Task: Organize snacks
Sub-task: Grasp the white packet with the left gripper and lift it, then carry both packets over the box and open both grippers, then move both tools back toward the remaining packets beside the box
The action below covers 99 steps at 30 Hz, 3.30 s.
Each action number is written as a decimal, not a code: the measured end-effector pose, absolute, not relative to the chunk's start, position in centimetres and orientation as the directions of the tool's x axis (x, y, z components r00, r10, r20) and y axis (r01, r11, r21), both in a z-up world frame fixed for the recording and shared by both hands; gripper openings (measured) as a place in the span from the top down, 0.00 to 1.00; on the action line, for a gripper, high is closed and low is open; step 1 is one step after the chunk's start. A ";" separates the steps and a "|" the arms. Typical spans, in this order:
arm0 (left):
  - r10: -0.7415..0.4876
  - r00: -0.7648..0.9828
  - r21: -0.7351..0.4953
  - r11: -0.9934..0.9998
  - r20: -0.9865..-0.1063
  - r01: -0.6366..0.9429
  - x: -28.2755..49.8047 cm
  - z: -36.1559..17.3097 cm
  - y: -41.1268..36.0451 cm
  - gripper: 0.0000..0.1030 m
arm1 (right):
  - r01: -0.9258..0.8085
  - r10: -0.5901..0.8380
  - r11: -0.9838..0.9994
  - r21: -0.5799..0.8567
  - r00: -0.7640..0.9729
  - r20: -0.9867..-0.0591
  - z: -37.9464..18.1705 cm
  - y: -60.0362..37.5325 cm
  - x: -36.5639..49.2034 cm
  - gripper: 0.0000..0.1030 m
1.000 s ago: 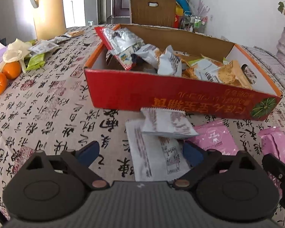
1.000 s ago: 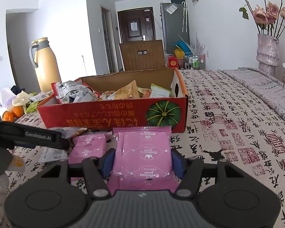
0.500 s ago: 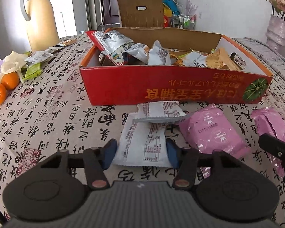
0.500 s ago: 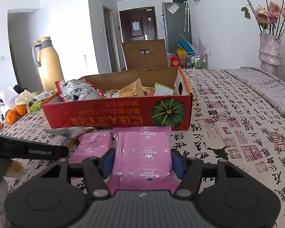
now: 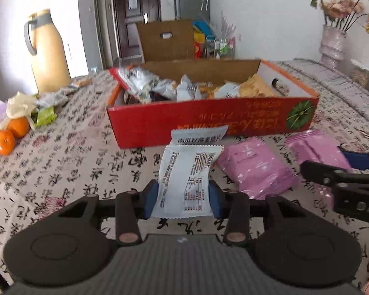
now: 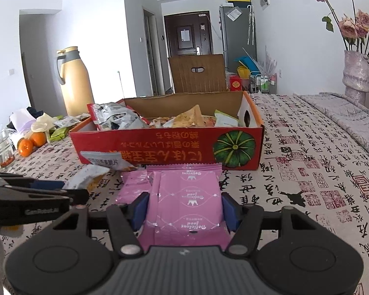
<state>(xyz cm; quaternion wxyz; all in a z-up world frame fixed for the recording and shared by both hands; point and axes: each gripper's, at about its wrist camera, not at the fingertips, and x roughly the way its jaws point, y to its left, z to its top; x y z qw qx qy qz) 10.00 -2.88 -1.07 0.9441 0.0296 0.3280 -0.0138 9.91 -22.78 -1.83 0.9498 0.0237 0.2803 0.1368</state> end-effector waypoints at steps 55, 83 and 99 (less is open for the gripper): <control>-0.008 0.884 -0.014 1.000 -0.467 0.002 23.7 3.9 -3.2 0.57 | -0.200 0.218 0.976 0.087 0.873 -0.437 1.8 -20.8 25.7 0.41; 0.036 0.924 -0.073 0.995 -0.380 -0.068 20.7 6.1 -1.1 0.00 | -0.147 0.190 0.980 0.133 0.889 -0.417 2.8 -22.9 23.9 0.00; 0.016 0.895 -0.052 0.998 -0.447 -0.044 15.6 4.5 0.8 0.00 | -0.195 0.219 0.976 0.100 0.865 -0.451 2.8 -21.8 18.1 0.00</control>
